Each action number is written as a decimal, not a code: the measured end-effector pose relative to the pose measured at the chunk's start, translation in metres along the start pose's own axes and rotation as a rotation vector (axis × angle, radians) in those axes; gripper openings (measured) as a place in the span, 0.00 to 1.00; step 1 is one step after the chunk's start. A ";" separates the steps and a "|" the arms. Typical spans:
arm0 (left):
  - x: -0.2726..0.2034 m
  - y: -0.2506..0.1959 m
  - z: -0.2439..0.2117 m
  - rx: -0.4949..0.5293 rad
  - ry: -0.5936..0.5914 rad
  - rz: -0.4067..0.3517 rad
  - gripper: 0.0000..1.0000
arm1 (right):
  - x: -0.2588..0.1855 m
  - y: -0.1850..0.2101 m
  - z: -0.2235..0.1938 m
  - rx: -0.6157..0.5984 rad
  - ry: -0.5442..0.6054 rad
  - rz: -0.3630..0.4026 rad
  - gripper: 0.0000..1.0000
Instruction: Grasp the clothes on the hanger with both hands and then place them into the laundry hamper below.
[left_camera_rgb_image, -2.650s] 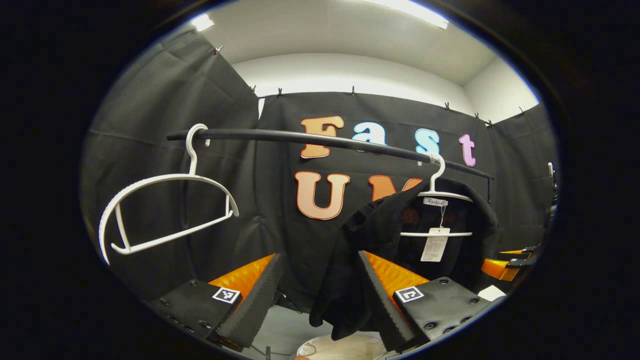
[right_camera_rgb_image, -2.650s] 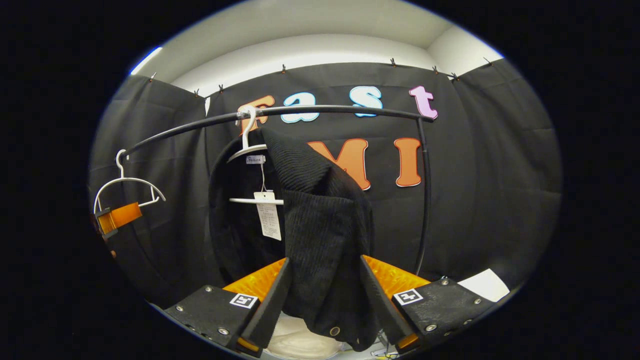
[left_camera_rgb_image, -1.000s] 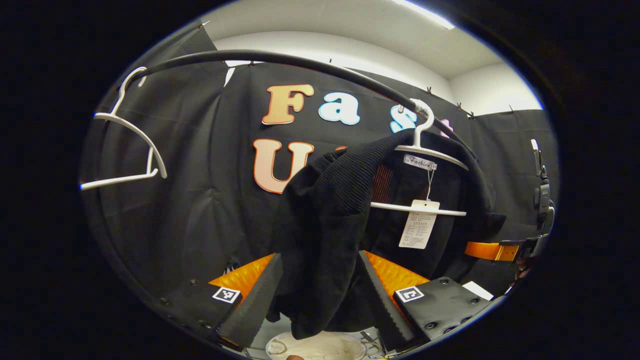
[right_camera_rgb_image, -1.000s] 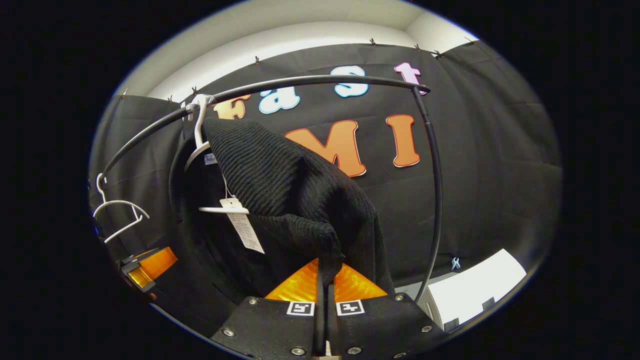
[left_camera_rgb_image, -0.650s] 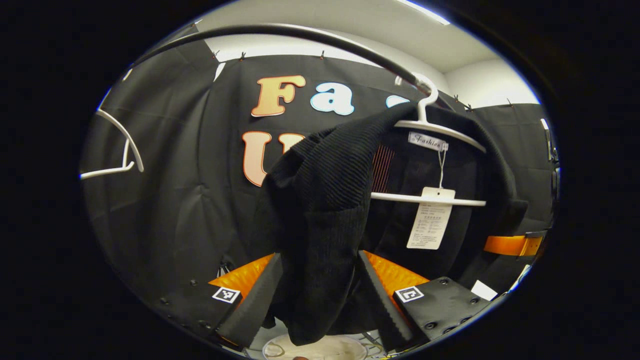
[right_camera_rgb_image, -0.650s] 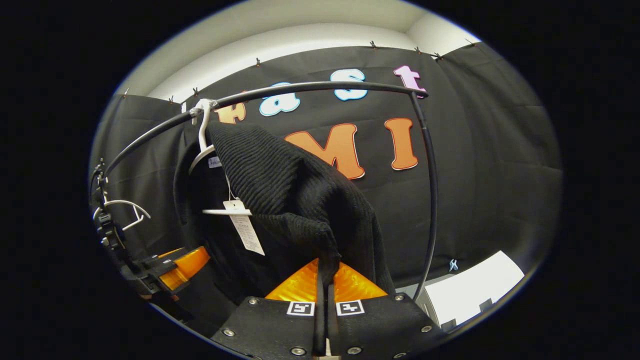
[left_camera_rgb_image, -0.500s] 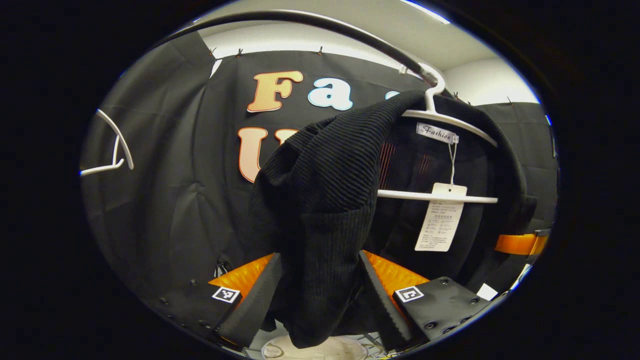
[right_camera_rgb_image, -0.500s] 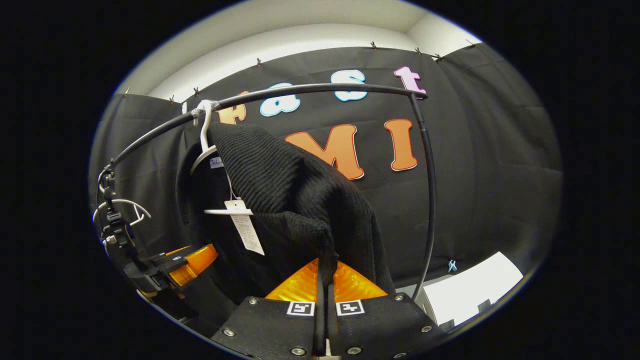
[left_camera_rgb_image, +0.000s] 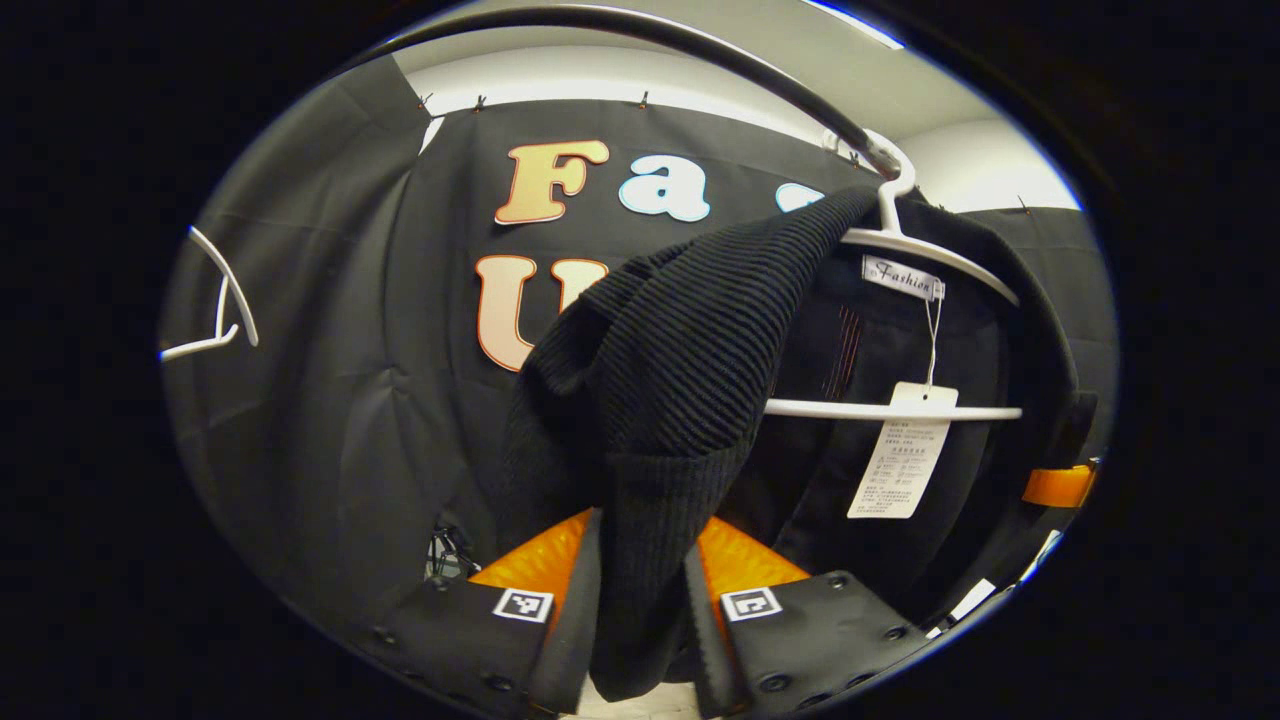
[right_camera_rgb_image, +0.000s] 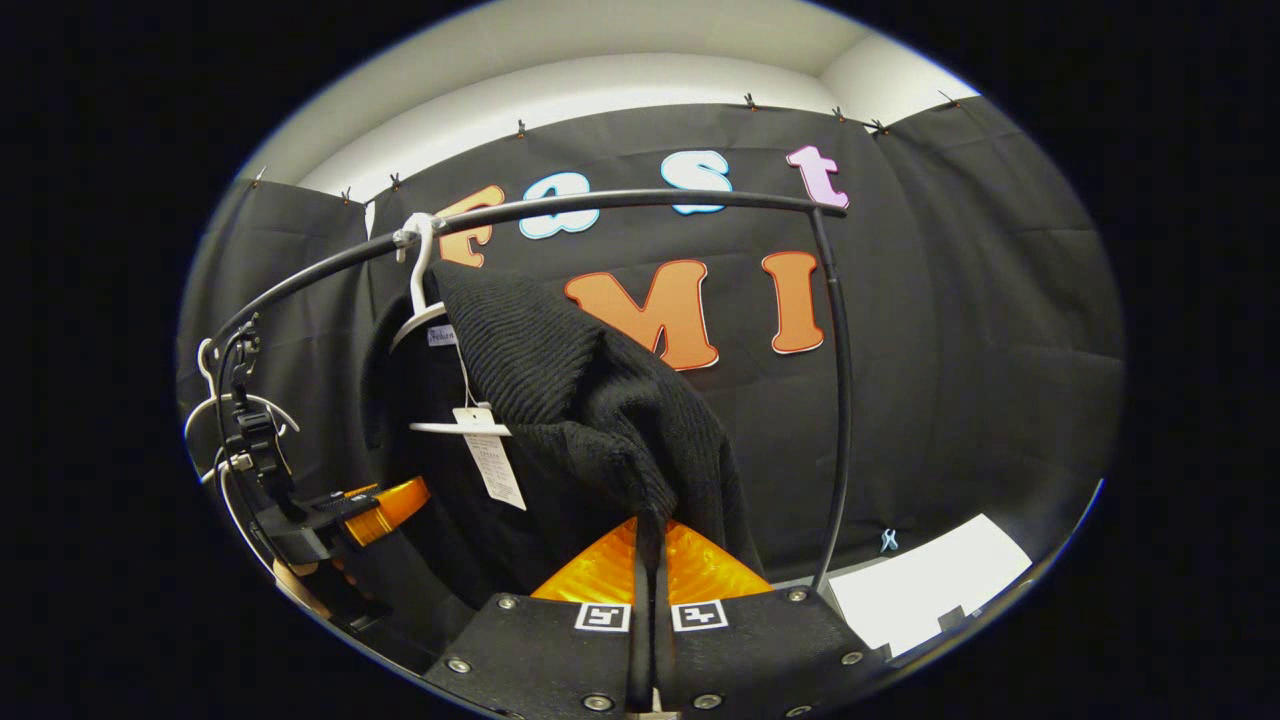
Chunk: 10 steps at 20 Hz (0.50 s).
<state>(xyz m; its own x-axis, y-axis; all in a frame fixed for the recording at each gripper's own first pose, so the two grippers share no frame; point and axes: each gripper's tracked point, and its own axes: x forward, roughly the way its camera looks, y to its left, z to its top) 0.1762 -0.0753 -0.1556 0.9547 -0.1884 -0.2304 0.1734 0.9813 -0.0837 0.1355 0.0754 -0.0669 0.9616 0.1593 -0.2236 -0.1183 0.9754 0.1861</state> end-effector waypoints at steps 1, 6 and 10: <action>-0.001 0.002 0.001 0.004 0.002 -0.002 0.43 | -0.004 0.000 0.004 0.000 -0.005 0.002 0.01; -0.013 0.021 0.019 0.064 -0.029 0.032 0.13 | -0.022 -0.006 0.019 -0.015 -0.035 -0.002 0.01; -0.024 0.025 0.028 0.130 -0.034 0.062 0.07 | -0.036 -0.012 0.033 -0.017 -0.058 -0.010 0.00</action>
<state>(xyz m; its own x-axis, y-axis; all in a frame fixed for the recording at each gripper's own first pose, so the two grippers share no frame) 0.1646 -0.0455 -0.1246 0.9718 -0.1282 -0.1979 0.1418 0.9883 0.0560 0.1103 0.0527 -0.0298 0.9754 0.1411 -0.1694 -0.1125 0.9793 0.1680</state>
